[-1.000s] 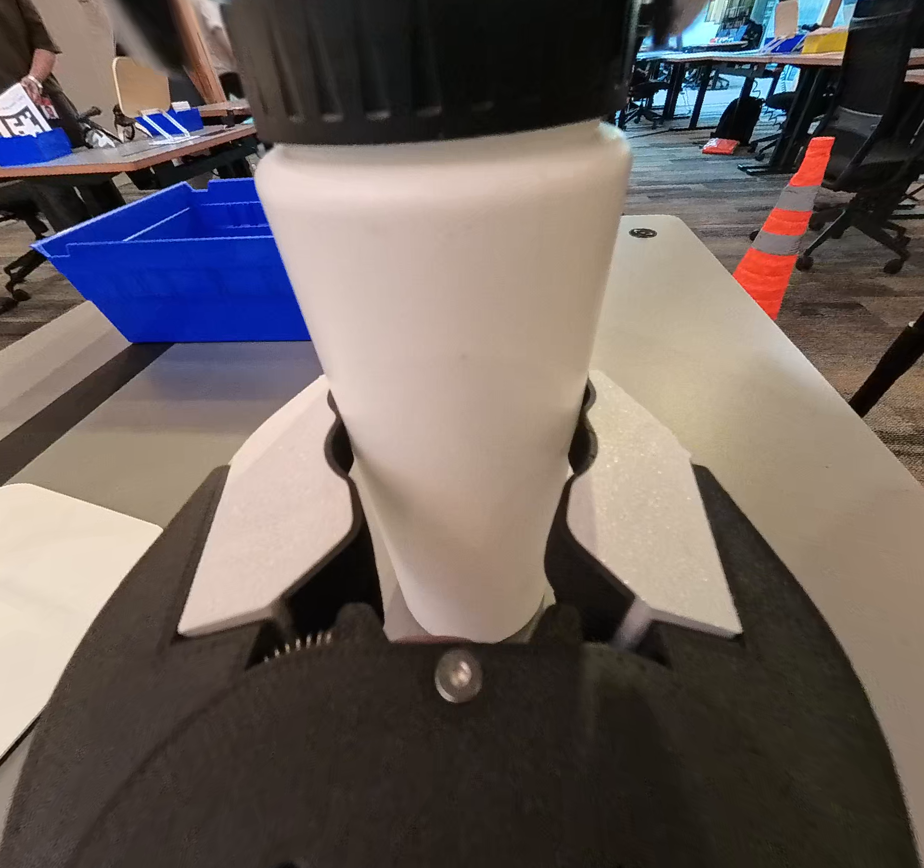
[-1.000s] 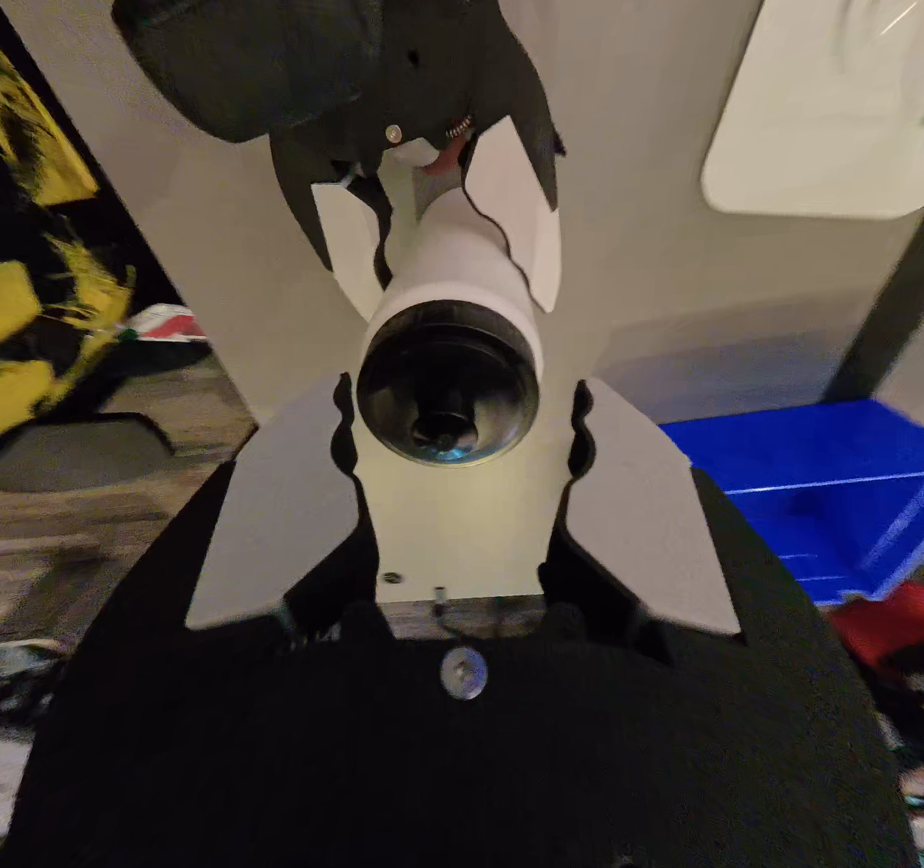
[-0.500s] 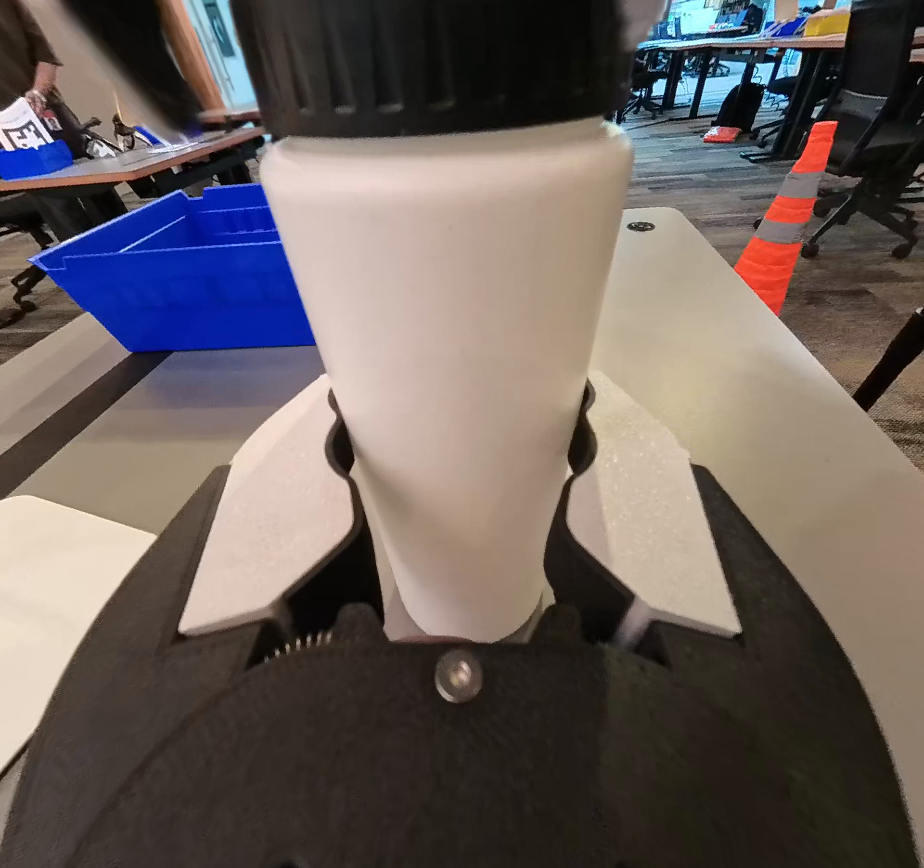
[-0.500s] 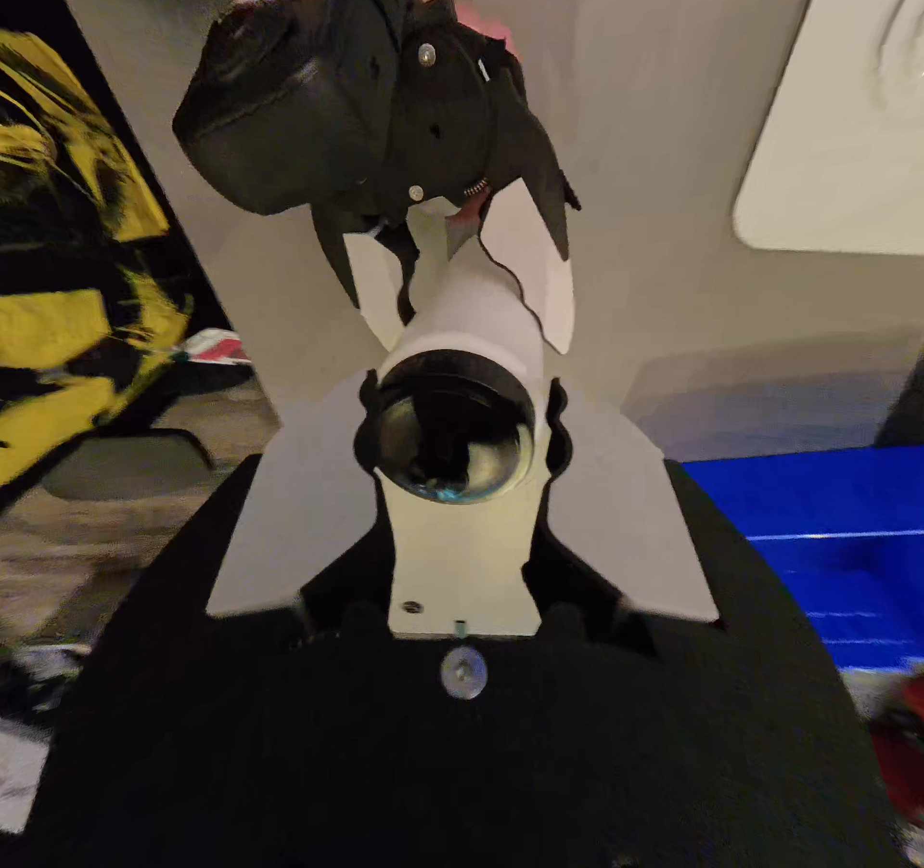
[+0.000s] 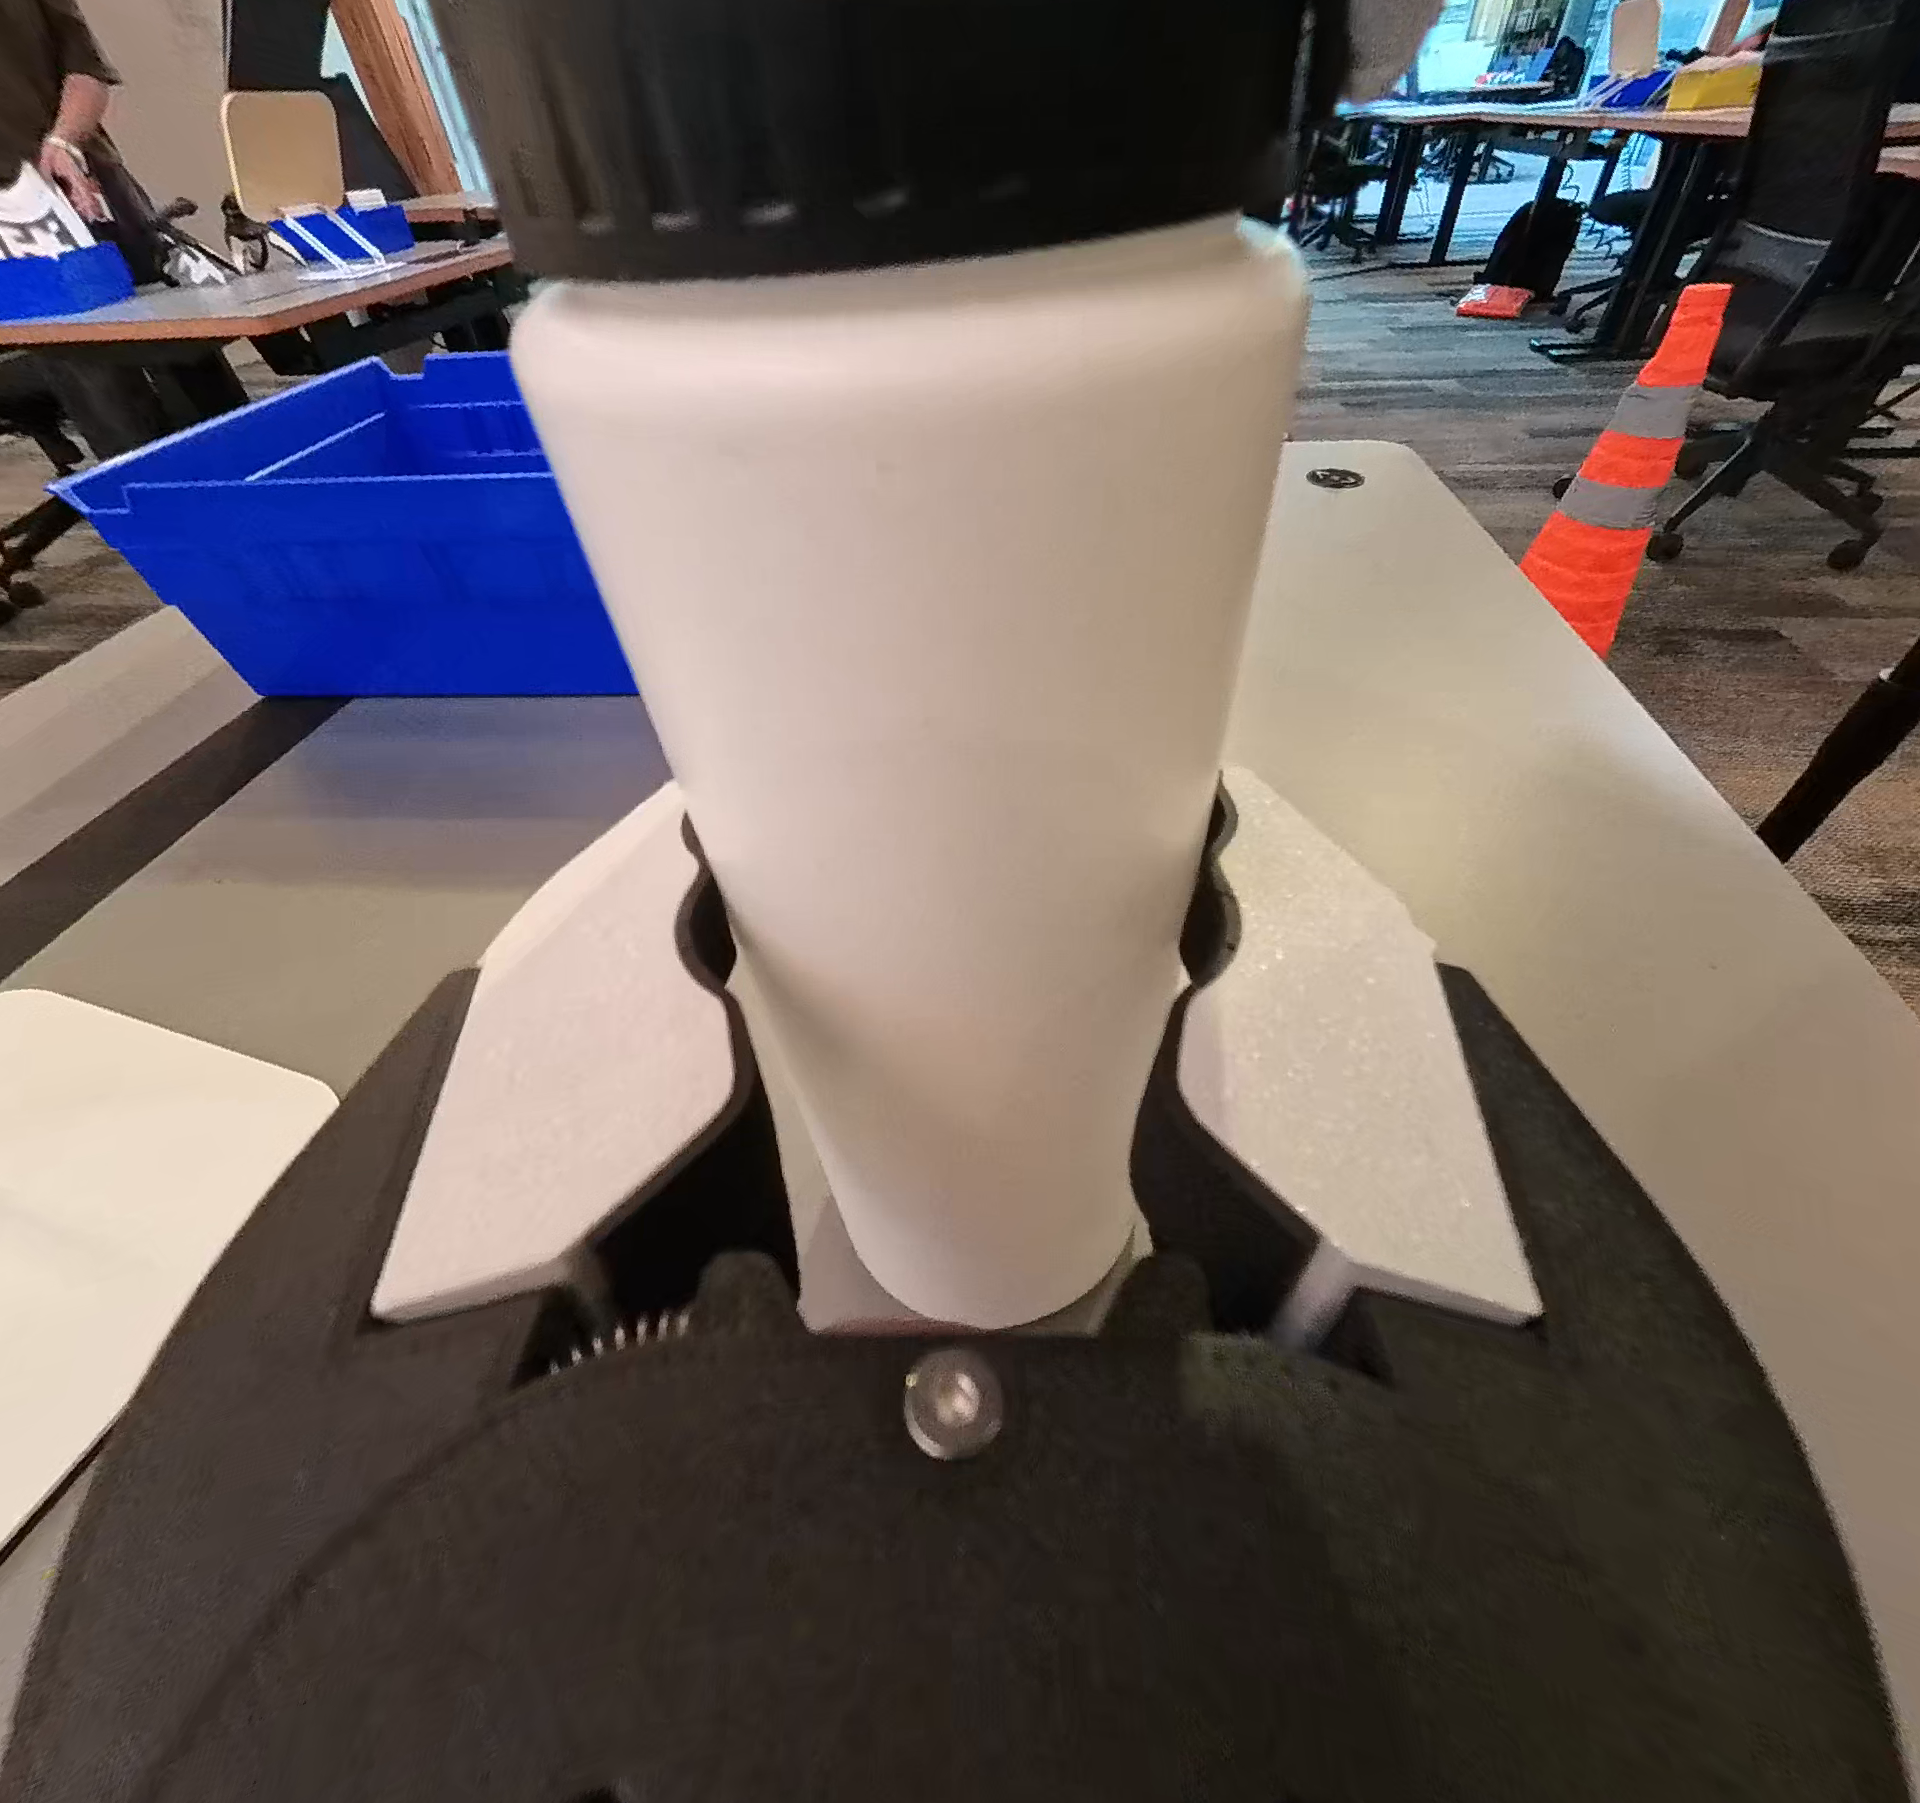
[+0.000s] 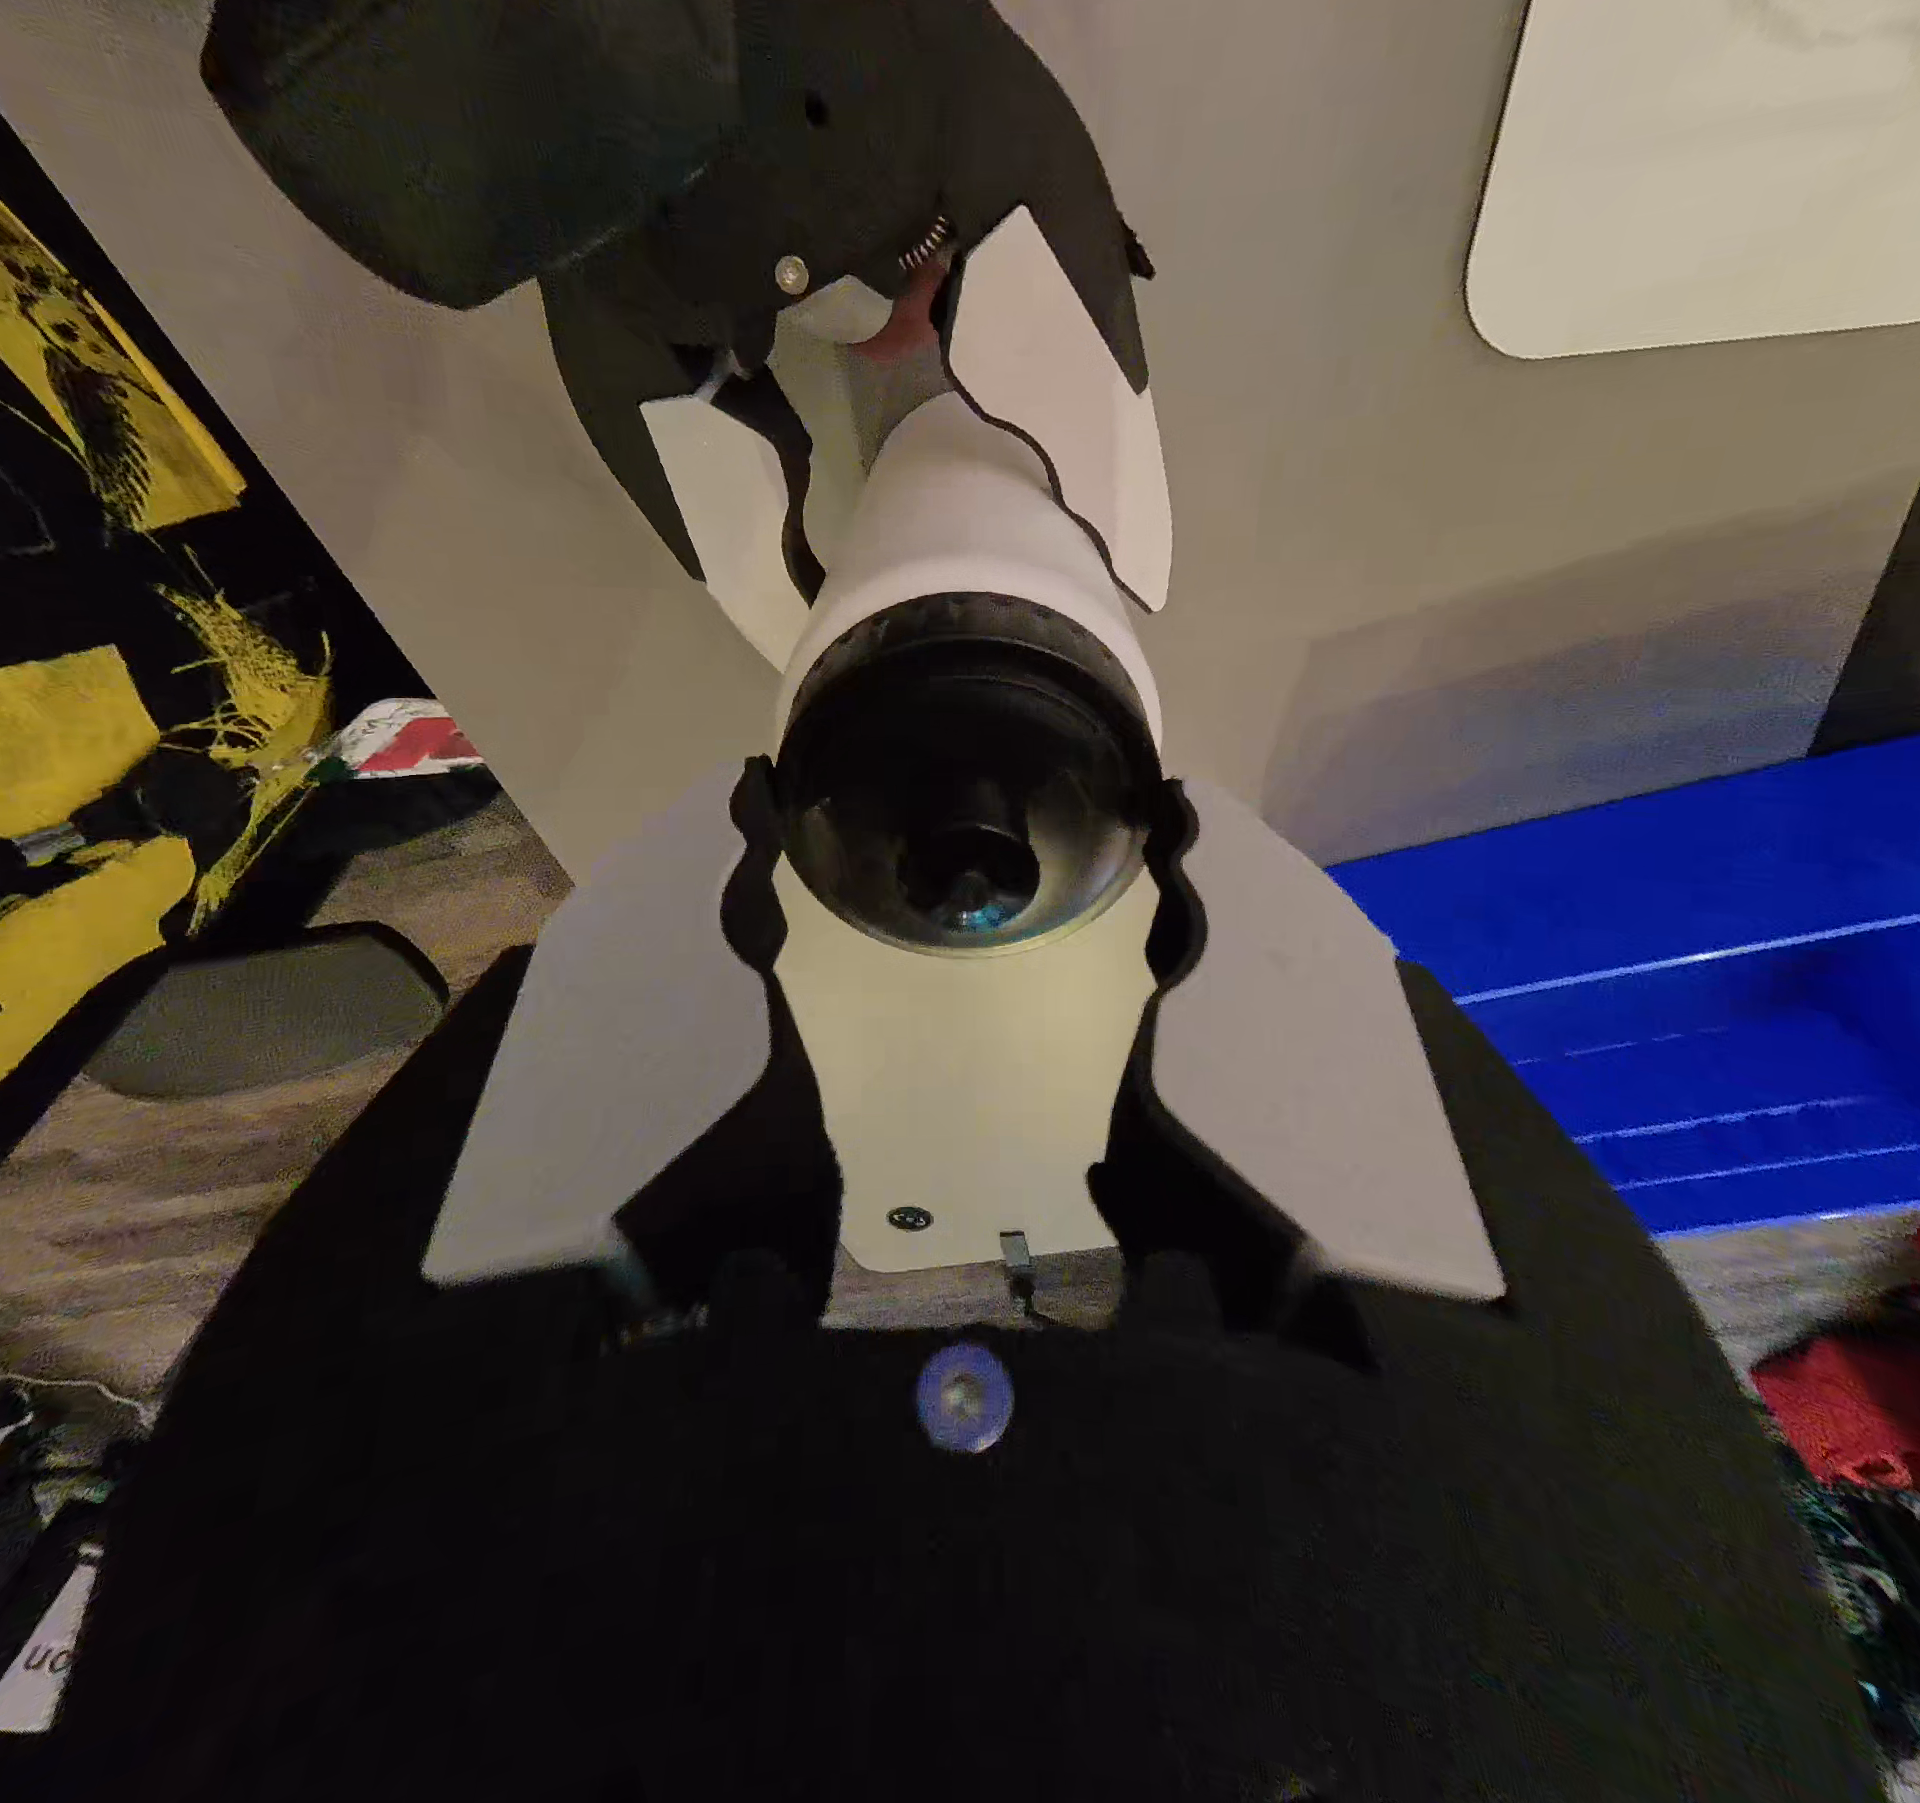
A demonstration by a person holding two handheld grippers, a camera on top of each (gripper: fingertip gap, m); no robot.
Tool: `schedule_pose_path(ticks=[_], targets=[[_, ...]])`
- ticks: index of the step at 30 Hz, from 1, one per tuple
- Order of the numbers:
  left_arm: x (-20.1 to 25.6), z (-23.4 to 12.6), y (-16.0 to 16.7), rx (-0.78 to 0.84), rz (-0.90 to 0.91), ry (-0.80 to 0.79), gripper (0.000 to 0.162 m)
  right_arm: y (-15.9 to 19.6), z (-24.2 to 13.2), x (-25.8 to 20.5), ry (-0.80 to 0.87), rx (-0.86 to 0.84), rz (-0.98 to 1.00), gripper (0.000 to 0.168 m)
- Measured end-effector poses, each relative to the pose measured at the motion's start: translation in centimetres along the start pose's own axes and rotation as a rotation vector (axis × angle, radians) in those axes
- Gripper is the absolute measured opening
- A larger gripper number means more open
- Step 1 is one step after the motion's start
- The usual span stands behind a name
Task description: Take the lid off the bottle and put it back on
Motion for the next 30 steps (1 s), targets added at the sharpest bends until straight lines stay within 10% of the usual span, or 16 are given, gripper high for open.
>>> schedule_pose_path(ticks=[4,8,18,30], targets=[[-0.2,-0.2,0.0,0.01,-0.021,-0.009,0.086,-0.1,0.0,0.1,0.032,0.086,0.0,0.07],[-0.5,-0.7,0.0,0.023,-0.053,-0.019,0.086,0.9,-1.0,0.3,0.087,0.449,0.059,0.117],[2.4,0.1,-2.0,0.086,-0.097,0.022,0.086,3.0,7.0,-2.7,0.002,1.056,0.221,0.113],[4.0,1.5,-4.7,0.18,-0.106,0.035,0.085,7.1,4.1,-2.3,-0.133,1.35,0.254,0.103]])
Point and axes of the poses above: each gripper's, where its closed fingertips meet, z out along the fingers, y out of its underside, x = y × z across the jaws, the point moved 7 cm from there along -z, back along the fingers, and after that the axes turned 6 degrees about -z, right-handed, at the moved point
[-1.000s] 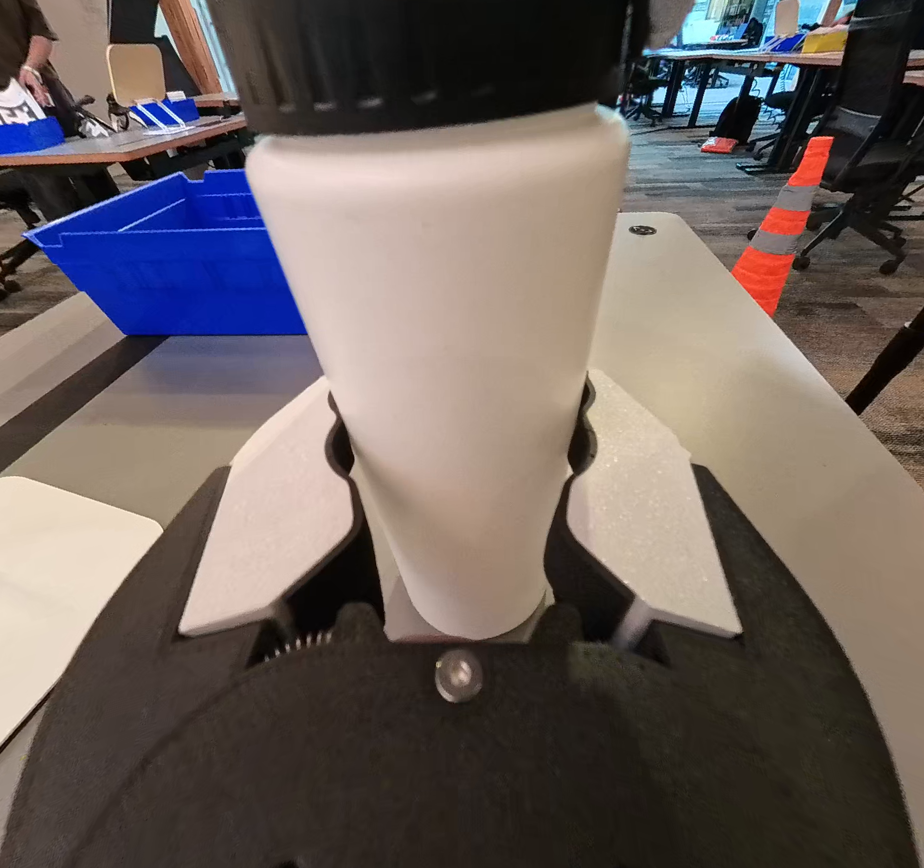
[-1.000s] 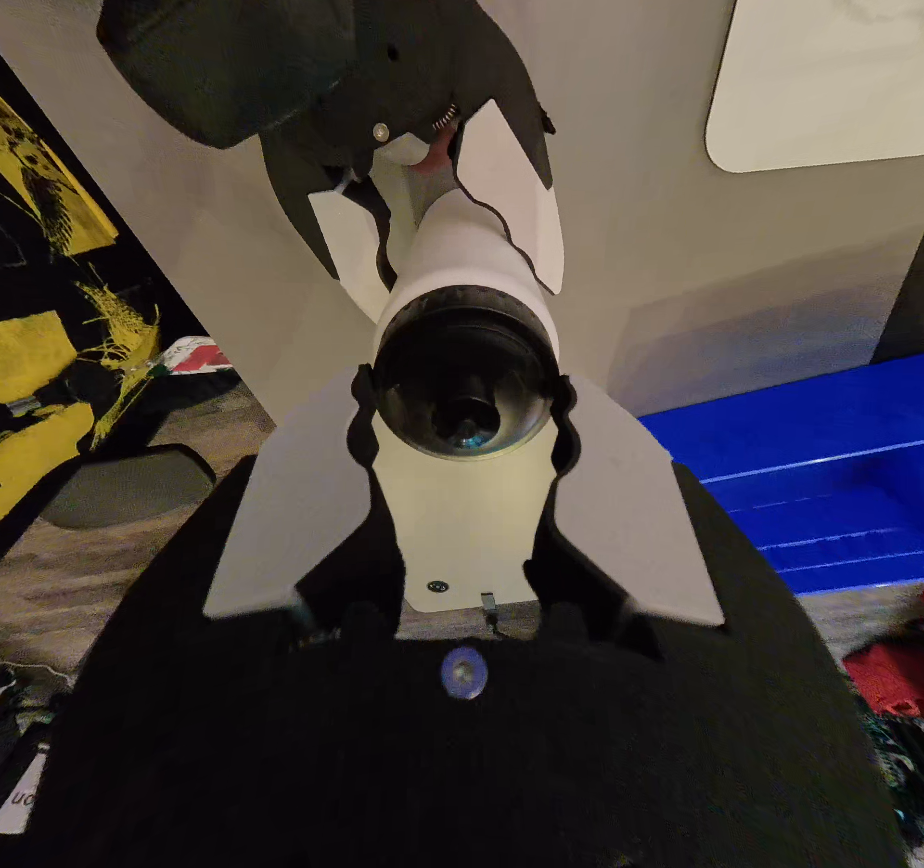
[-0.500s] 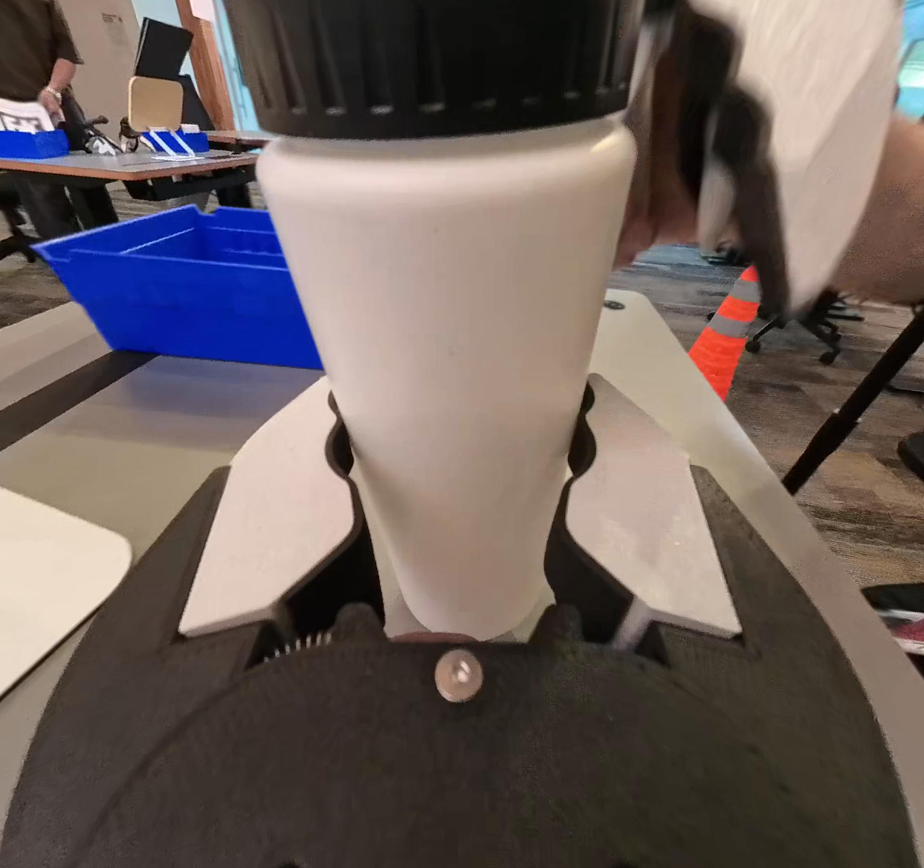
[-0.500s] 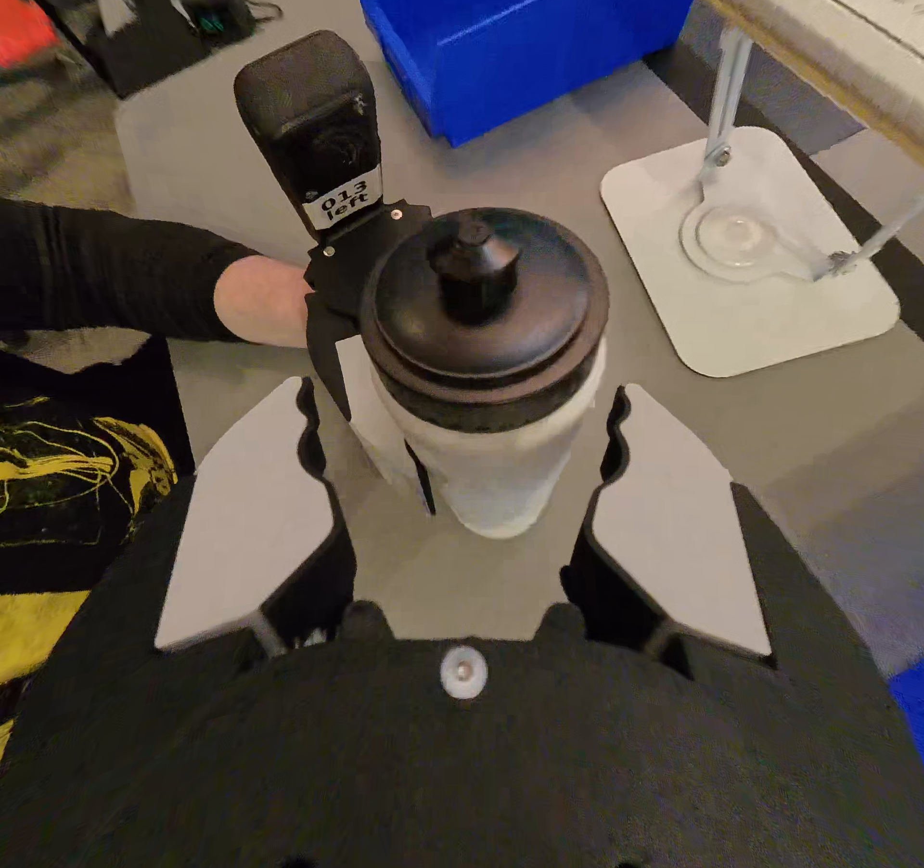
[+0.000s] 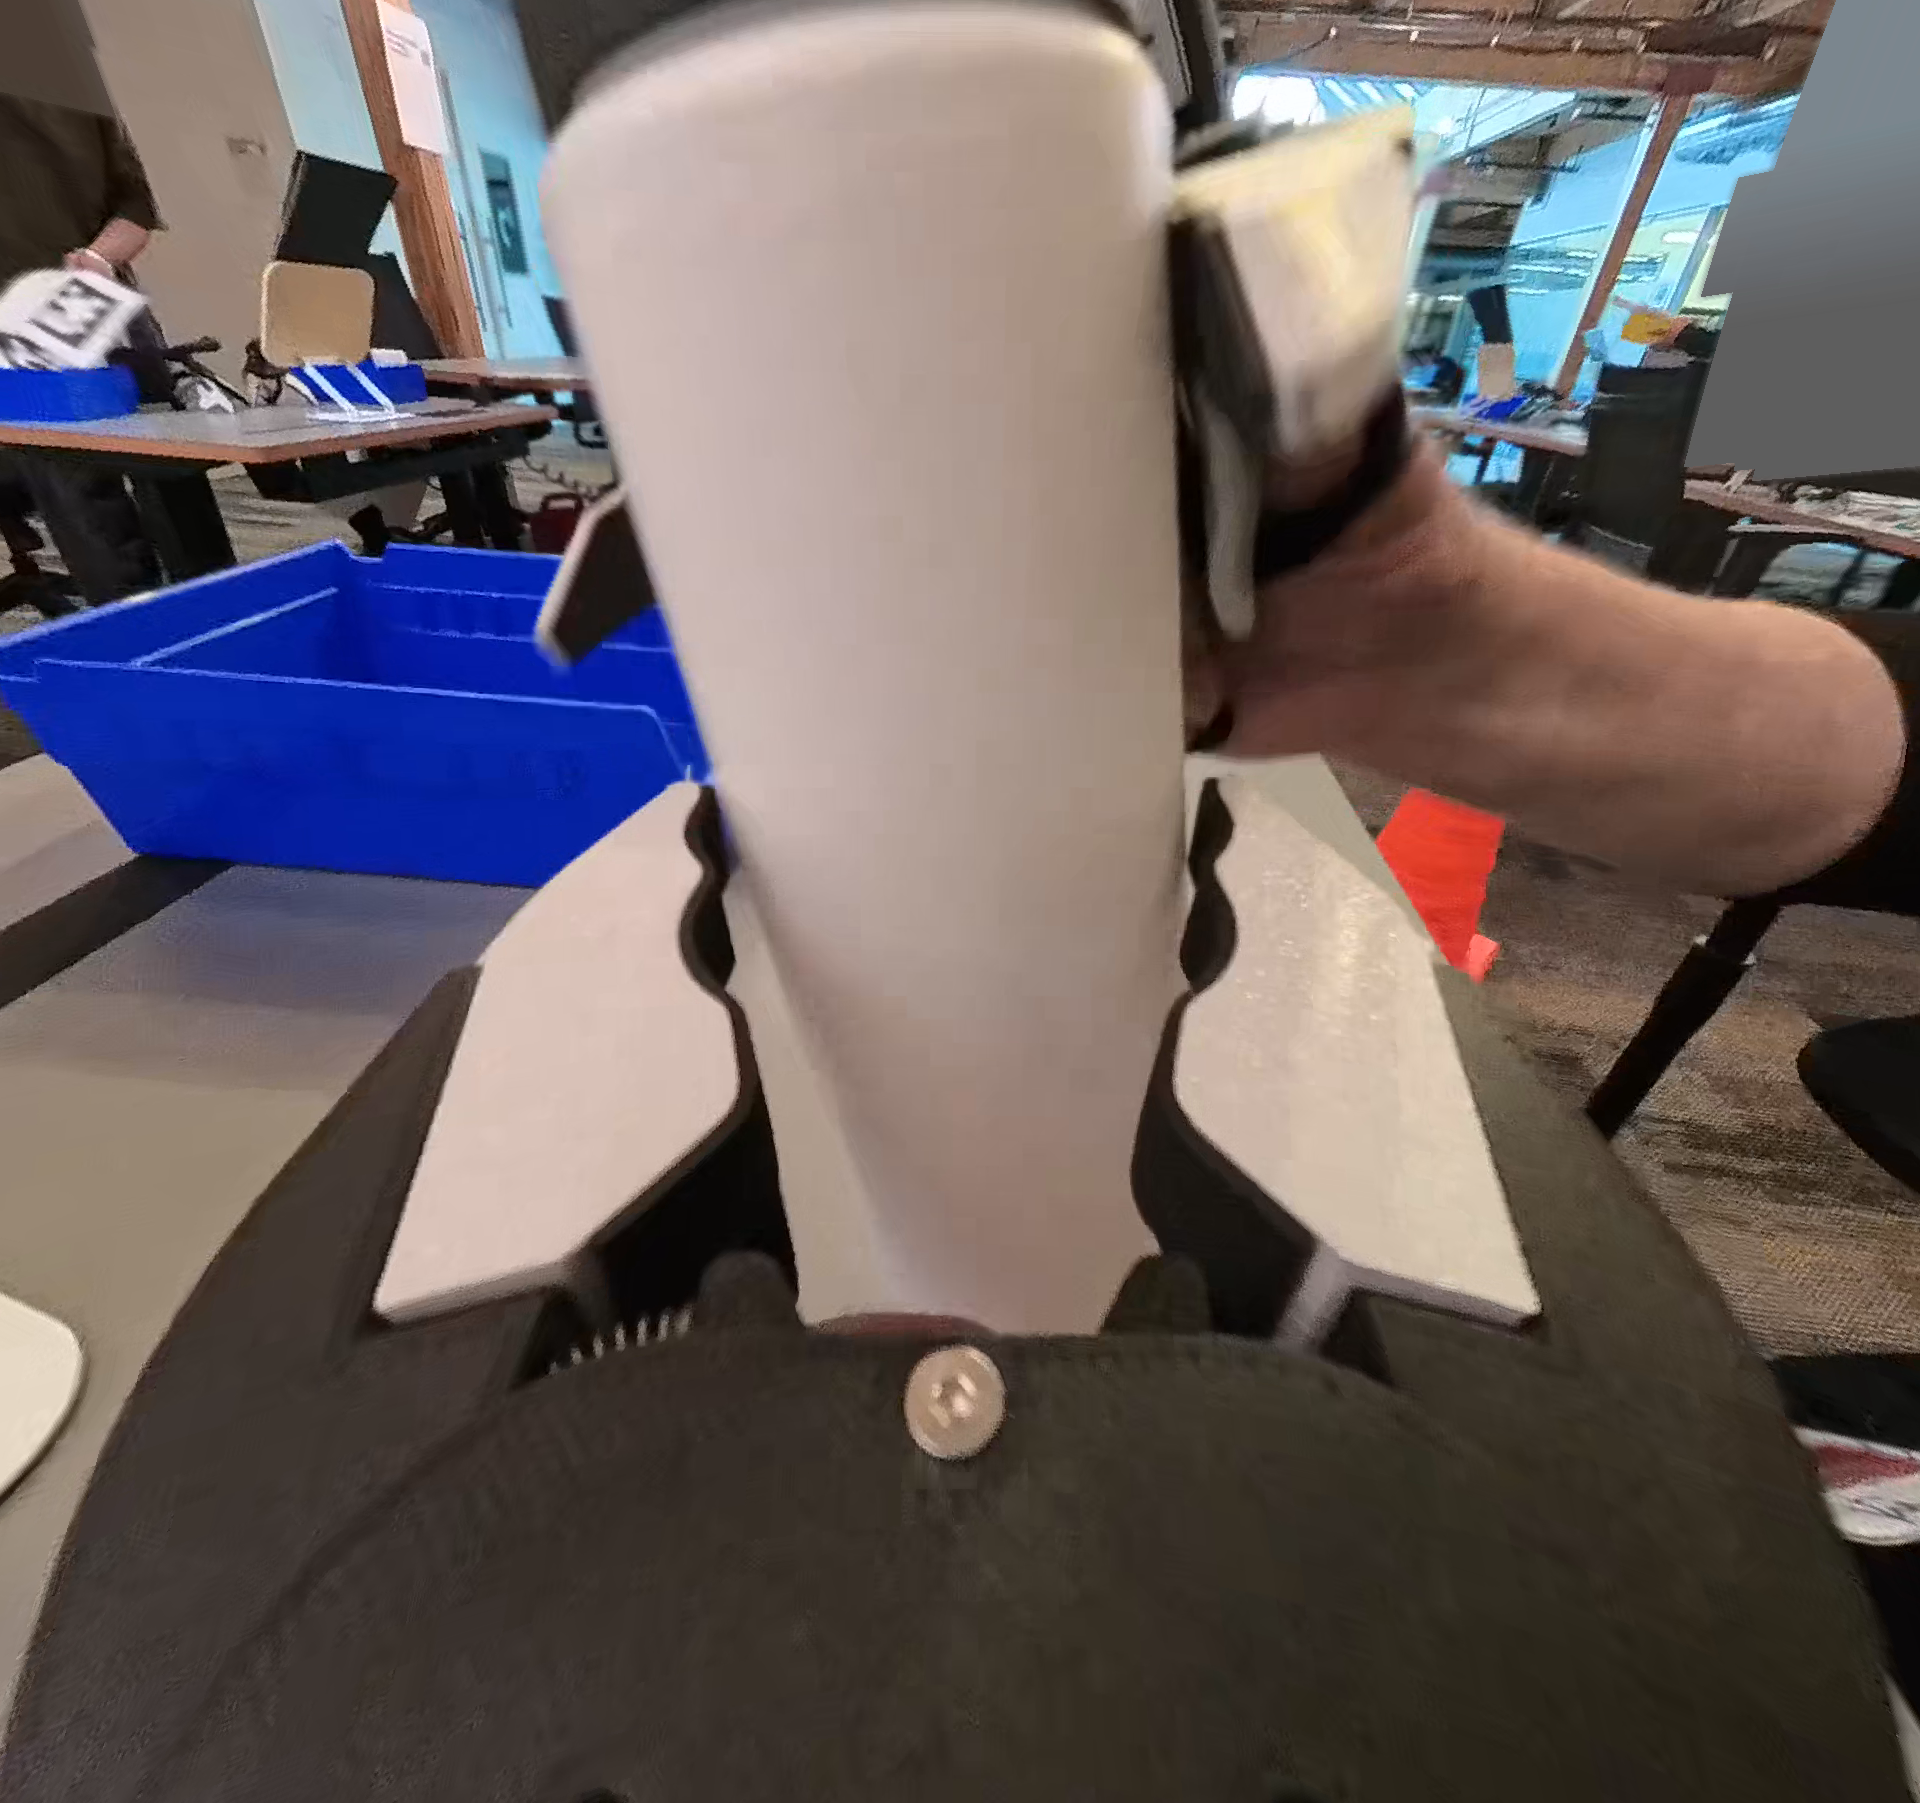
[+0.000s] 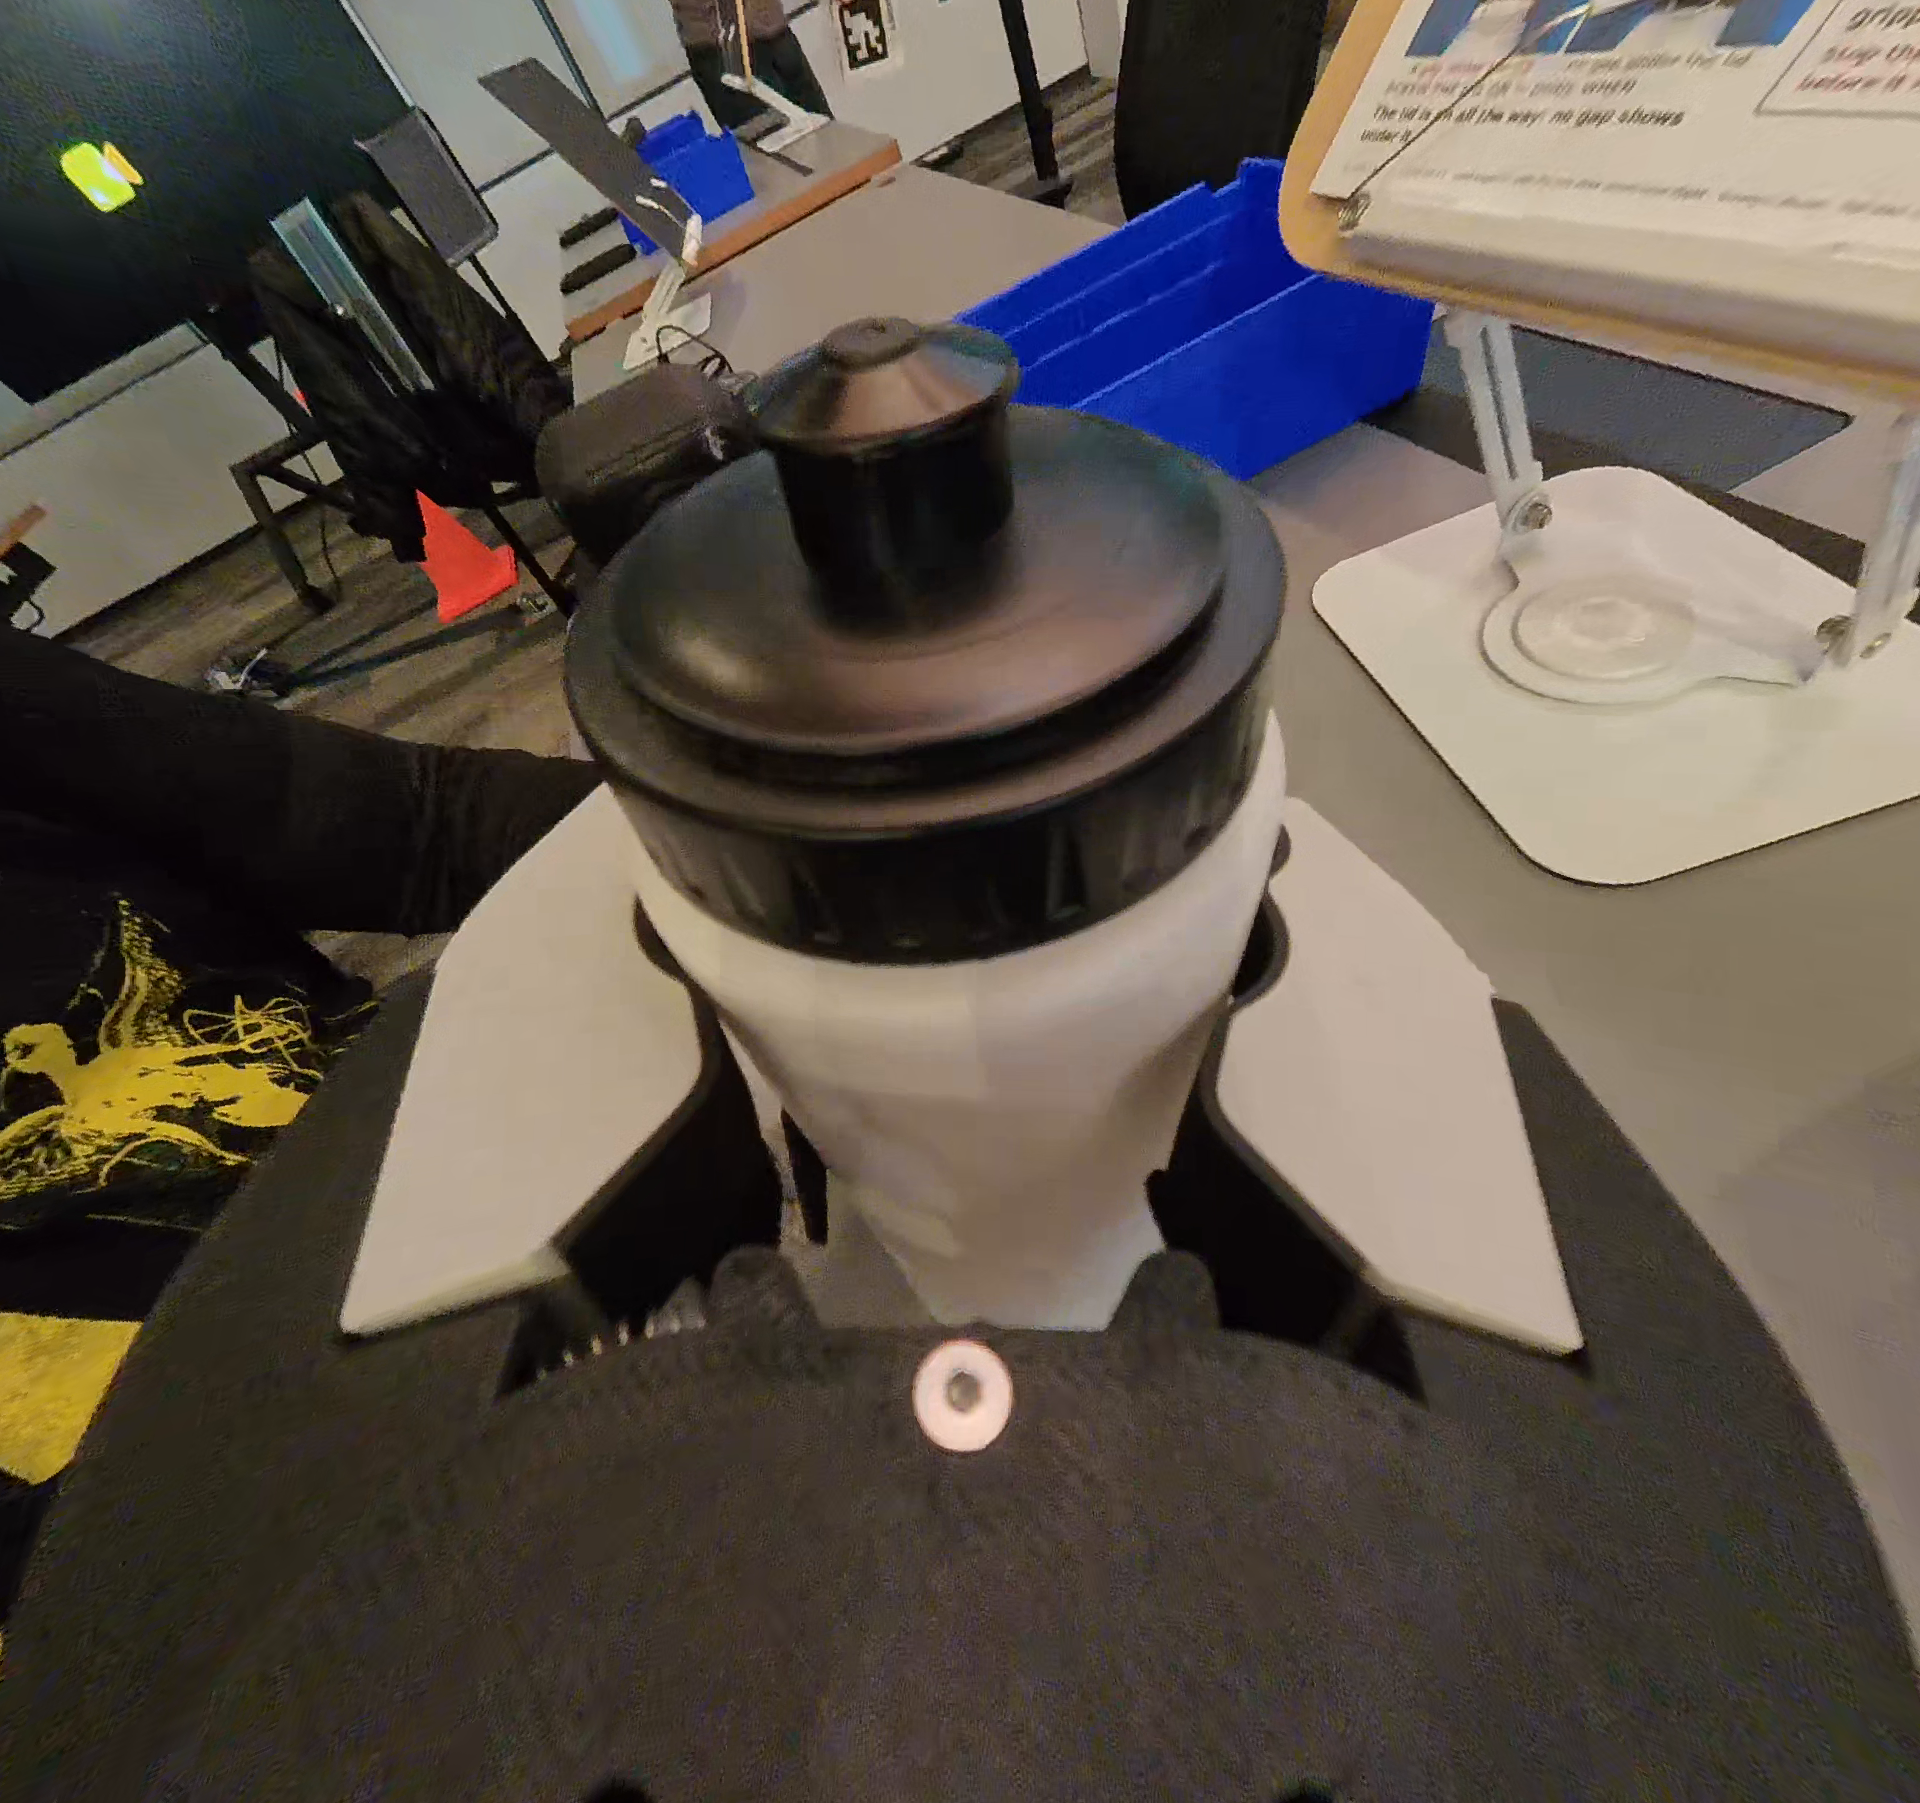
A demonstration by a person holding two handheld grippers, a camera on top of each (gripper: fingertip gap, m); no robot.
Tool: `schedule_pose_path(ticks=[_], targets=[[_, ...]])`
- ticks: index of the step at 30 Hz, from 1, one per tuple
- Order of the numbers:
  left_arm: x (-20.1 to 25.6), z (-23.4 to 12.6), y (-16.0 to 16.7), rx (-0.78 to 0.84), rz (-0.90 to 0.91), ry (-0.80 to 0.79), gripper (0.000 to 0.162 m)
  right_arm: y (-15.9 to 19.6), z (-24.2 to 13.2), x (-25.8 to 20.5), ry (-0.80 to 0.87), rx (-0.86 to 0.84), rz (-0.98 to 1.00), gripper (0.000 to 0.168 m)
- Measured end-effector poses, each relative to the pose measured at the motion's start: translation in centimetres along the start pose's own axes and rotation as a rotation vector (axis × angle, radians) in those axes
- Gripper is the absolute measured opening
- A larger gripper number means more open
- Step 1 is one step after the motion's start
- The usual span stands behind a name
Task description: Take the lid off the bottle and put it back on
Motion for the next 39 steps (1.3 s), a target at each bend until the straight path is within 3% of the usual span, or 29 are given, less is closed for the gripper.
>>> schedule_pose_path(ticks=[5,10,15,20,25,28,34,36,39], targets=[[-2.1,-3.2,-1.8,0.01,0.076,-0.171,0.084,-6.0,-8.9,4.2,0.243,0.034,0.006,0.103],[-5.5,-9.2,-4.6,-0.006,0.208,-0.459,0.082,-9.1,-15.7,14.9,0.572,-0.102,0.129,0.104],[-8.5,-16.9,-7.4,-0.073,0.326,-0.774,0.08,-5.2,-15.4,25.4,0.599,-0.303,0.381,0.104],[-11.1,-25.1,-9.6,-0.114,0.345,-1.027,0.08,1.0,-12.9,30.9,0.624,-0.516,0.537,0.104],[-14.3,-32.4,-9.9,-0.219,0.301,-1.247,0.084,4.7,-12.0,33.1,0.614,-0.596,0.676,0.098],[-16.6,-36.4,-9.0,-0.306,0.237,-1.356,0.09,4.8,-12.7,33.0,0.605,-0.544,0.684,0.103],[-20.7,-45.0,-5.8,-0.545,0.031,-1.553,0.101,2.2,-19.7,29.3,0.875,-0.559,0.418,0.1],[-21.9,-47.4,-3.9,-0.603,-0.117,-1.562,0.095,2.8,-22.4,28.5,0.931,-0.577,0.433,0.094],[-23.2,-49.1,-0.6,-0.679,-0.293,-1.5,0.084,6.1,-24.3,28.2,0.857,-0.638,0.566,0.081]])
Point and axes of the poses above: each gripper's, where its closed fingertips meet, z out along the fingers, y out of its underside, x = y × z across the jaws, the point moved 7 cm from there along -z, back along the fingers, and after that the axes turned 6 degrees about -z, right-handed, at the moved point
